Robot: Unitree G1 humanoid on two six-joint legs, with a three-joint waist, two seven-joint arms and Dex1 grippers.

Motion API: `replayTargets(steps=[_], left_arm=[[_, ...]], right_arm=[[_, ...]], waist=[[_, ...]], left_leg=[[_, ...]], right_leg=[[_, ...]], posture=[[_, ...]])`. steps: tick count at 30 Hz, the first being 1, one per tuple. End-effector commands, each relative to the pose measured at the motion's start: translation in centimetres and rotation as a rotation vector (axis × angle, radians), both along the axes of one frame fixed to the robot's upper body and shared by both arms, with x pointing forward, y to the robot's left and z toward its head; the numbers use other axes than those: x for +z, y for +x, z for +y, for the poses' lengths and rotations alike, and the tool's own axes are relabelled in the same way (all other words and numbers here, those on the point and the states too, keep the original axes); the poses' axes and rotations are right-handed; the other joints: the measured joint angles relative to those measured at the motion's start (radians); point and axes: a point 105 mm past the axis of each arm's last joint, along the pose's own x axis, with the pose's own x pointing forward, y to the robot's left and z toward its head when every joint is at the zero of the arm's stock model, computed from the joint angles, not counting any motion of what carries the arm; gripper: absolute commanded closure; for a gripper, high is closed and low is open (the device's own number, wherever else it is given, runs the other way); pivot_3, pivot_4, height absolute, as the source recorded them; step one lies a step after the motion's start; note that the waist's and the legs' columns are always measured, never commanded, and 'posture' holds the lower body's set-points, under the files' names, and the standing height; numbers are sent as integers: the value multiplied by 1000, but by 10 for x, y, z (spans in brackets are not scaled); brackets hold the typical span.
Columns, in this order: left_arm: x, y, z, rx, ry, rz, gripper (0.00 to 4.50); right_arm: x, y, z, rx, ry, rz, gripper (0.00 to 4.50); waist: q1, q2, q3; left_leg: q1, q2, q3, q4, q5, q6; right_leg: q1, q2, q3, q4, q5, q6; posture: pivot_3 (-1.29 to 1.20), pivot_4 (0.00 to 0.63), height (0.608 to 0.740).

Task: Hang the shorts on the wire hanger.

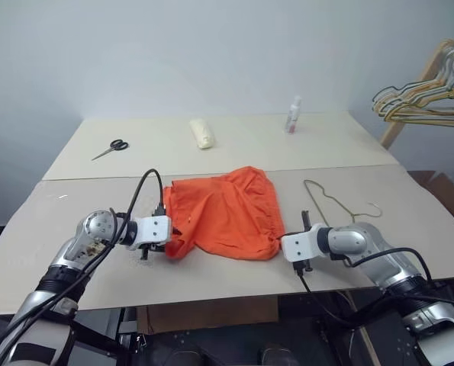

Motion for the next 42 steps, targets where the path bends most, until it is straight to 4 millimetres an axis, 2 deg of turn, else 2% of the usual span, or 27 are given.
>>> replayTargets(steps=[1, 2, 3, 7, 9, 12, 15, 18, 21, 22, 25, 27, 28, 30, 32, 34, 35, 36, 39, 42], left_arm=[[9, 0, 7, -19, 9, -25, 4026], [10, 0, 8, -21, 4, -27, 4383], [11, 0, 9, -20, 2, -27, 4480], [20, 4, 19, 54, -39, -76, 4480], [28, -2, 25, 84, -102, -56, 4480], [31, -39, 47, 107, -153, 92, 4480], [29, -65, 53, 111, -141, 207, 4480], [28, -76, 55, 122, -130, 276, 4480], [36, -55, 43, 184, -217, 195, 4480], [40, -47, 37, 193, -248, 165, 4480], [60, -19, 16, 211, -347, 85, 4480], [82, 17, 2, 312, -431, -39, 4480], [100, 41, -4, 395, -496, -137, 4480], [147, 79, -10, 534, -632, -371, 4480], [208, 98, -4, 670, -816, -626, 4480], [276, 91, 12, 738, -1105, -794, 4480], [301, 80, 20, 727, -1219, -848, 4480], [315, 71, 26, 704, -1279, -878, 4480], [334, 45, 39, 592, -1318, -942, 4480], [330, 23, 47, 486, -1252, -895, 4480]], right_arm=[[12, 6, 0, -10, 9, -38, 4500], [12, 6, -1, -11, 8, -37, 4500], [12, 6, -2, -14, 7, -36, 4500], [20, 6, -8, -49, 27, -50, 4500], [29, 1, -9, -57, 61, -50, 4500], [54, -32, -9, 16, 93, -17, 4500], [65, -60, -7, 71, 74, 63, 4500], [73, -79, -7, 121, 42, 140, 4500], [88, -60, -2, 37, 143, 120, 4500], [92, -52, -2, 15, 157, 106, 4500], [109, -16, -2, -109, 251, 50, 4500], [129, 22, -3, -234, 329, -71, 4500], [147, 45, -3, -312, 388, -175, 4500], [189, 81, -6, -460, 532, -370, 4500], [238, 101, -15, -570, 654, -642, 4500], [287, 99, -25, -617, 807, -887, 4500], [303, 94, -28, -614, 865, -963, 4500], [311, 90, -29, -603, 898, -1003, 4500], [310, 78, -21, -521, 942, -1032, 4500], [281, 69, -7, -417, 869, -986, 4500]], waist=[[-1, 0, 0], [-1, 0, 0], [-1, 0, 0], [-1, 0, 0], [-1, 0, 0], [-3, 2, -1], [-5, 2, -1], [8, 2, 0], [24, 2, 2], [27, 2, 2], [31, -1, 1], [30, -3, 0], [30, -4, -1], [28, -5, -1], [24, -6, -2], [20, -8, -3], [13, -9, -4], [4, -9, -4], [-29, -8, -7], [-62, -8, -8]], left_leg=[[0, 0, 0, 0, 0, 0], [0, 0, 0, 0, 0, 0], [0, 0, 0, 0, 0, 0], [0, 0, 0, 0, 0, 0], [-1, 0, 0, 0, 0, 0], [-1, 0, 0, 0, 0, 0], [-12, 4, 1, 0, -1, 2], [-12, 4, 2, 2, -1, 2], [4, 7, 3, 1, -2, 2], [9, 8, 3, 1, -2, 2], [9, 7, 4, 1, -2, 2], [5, 5, 4, 1, -1, 1], [2, 4, 4, 1, 0, 0], [-2, -1, 1, 1, 2, -4], [-7, -2, 0, 1, 7, -13], [-18, -2, -2, 0, 10, -17], [-28, -2, -1, 0, 11, -19], [-36, -3, -1, 1, 12, -21], [-35, -3, -2, -6, 12, -20], [-34, -4, -3, -10, 11, -19]], right_leg=[[0, 0, 0, 0, 0, 0], [0, 0, 0, 0, 0, 0], [0, 0, 0, 0, 0, 0], [0, 0, 0, 0, 0, 0], [-1, 0, 0, 0, 0, 0], [-2, -1, 0, 1, 0, 0], [-14, 1, -1, 5, 0, 0], [-13, -1, -1, 2, 0, 0], [4, 1, -4, -2, -1, 0], [5, 1, -4, -3, -1, 0], [6, 2, -4, -2, 0, 0], [3, 2, -4, -1, 1, -1], [1, 1, -4, 0, 1, -1], [-4, -1, -4, 1, 1, -1], [-10, -2, -3, 3, 2, -1], [-24, -3, -3, 6, 2, -2], [-35, -3, -3, 12, 3, -2], [-46, -4, -4, 16, 3, -3], [-51, -4, -7, 20, 3, -3], [-49, -6, -6, 17, 3, -3]], posture=[[14, 0, 740], [14, 0, 740], [13, 0, 740], [11, 0, 740], [18, 0, 740], [28, 0, 740], [36, 0, 740], [41, 0, 740], [40, 0, 740], [39, 0, 740], [41, 0, 740], [39, 0, 740], [37, 0, 740], [32, 0, 740], [22, 0, 740], [20, 0, 740], [21, 0, 740], [21, 0, 740], [19, 0, 740], [29, 0, 740]])
